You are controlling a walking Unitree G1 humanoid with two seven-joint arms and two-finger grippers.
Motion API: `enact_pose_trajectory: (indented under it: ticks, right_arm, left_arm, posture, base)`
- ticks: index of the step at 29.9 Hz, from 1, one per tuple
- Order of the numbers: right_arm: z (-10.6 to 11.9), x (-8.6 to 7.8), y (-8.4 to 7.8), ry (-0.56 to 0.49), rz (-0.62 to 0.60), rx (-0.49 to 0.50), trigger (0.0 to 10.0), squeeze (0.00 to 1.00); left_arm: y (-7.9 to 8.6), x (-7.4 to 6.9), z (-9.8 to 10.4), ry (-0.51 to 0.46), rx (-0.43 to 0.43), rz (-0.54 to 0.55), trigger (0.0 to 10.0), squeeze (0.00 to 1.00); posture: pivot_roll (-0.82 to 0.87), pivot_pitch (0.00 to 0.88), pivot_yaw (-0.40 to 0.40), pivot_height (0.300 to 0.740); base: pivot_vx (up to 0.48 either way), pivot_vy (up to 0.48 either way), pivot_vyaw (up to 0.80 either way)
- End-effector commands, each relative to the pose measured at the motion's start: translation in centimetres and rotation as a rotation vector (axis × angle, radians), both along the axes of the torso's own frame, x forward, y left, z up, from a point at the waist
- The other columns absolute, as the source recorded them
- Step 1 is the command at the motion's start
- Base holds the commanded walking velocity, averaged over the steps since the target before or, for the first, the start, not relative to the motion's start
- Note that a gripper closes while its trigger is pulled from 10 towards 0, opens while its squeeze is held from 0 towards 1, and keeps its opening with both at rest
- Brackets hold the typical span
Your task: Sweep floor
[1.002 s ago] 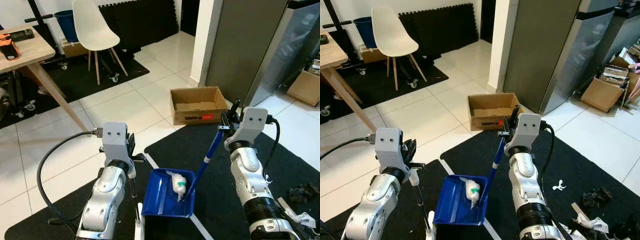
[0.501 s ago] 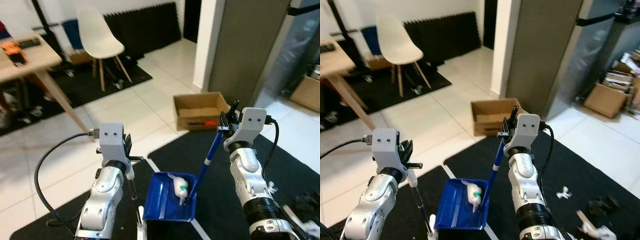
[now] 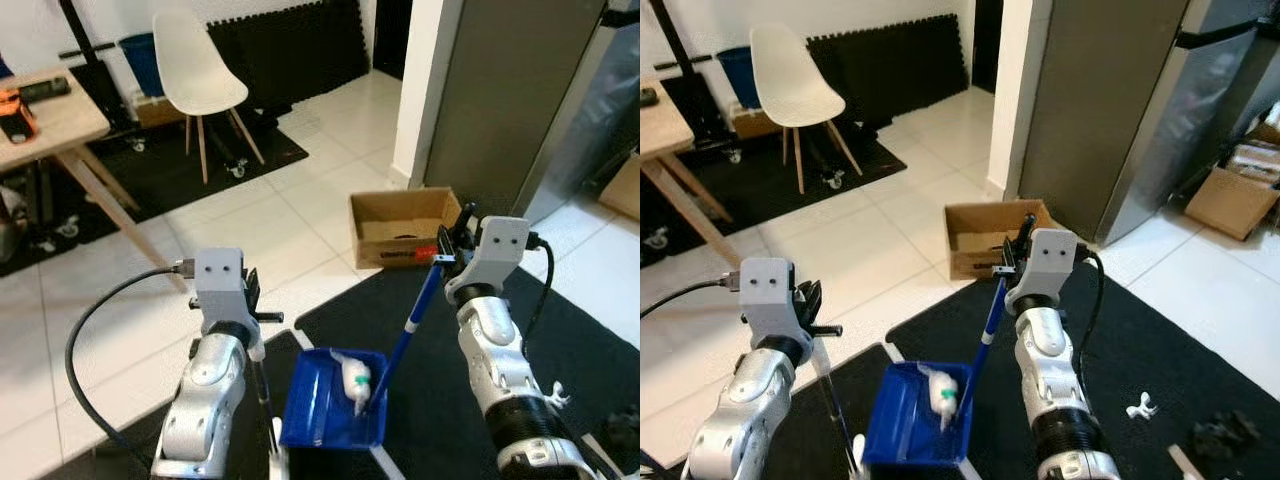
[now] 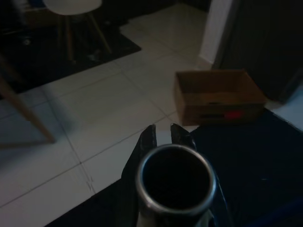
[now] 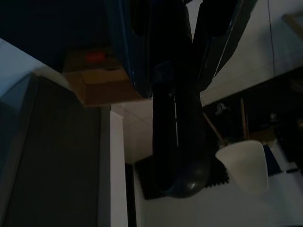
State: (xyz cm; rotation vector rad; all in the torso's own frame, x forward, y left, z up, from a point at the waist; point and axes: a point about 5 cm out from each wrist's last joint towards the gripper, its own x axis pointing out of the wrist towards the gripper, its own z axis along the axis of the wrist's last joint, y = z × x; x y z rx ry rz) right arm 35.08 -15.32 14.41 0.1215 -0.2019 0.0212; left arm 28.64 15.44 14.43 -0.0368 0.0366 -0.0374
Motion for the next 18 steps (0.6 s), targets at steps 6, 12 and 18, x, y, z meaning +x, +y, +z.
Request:
enact_pose_trajectory:
  ticks: [6,12,18]
  right_arm:
    - [0.84,0.16,0.06,-0.037,-0.003,0.003,10.0,0.0]
    - [0.77,0.14,-0.04,-0.035,-0.009,0.013,10.0,0.0]
    - [0.73,0.17,-0.22,-0.03,-0.016,0.026,10.0,0.0]
  left_arm:
    - [0.12,-0.16,0.26,-0.019,0.005,0.007,10.0,0.0]
    - [0.12,-0.17,0.24,-0.018,0.006,0.006,10.0,0.0]
    - [0.09,-0.16,0.24,-0.017,0.006,0.005,10.0,0.0]
  posture:
    - [0.05,0.069,0.013,0.74]
    - [0.05,0.071,0.015,0.74]
    - [0.04,0.072,0.015,0.74]
  base:
    - [0.48,0.0,0.0]
    - [0.48,0.0,0.0]
    - [0.48,0.0,-0.31]
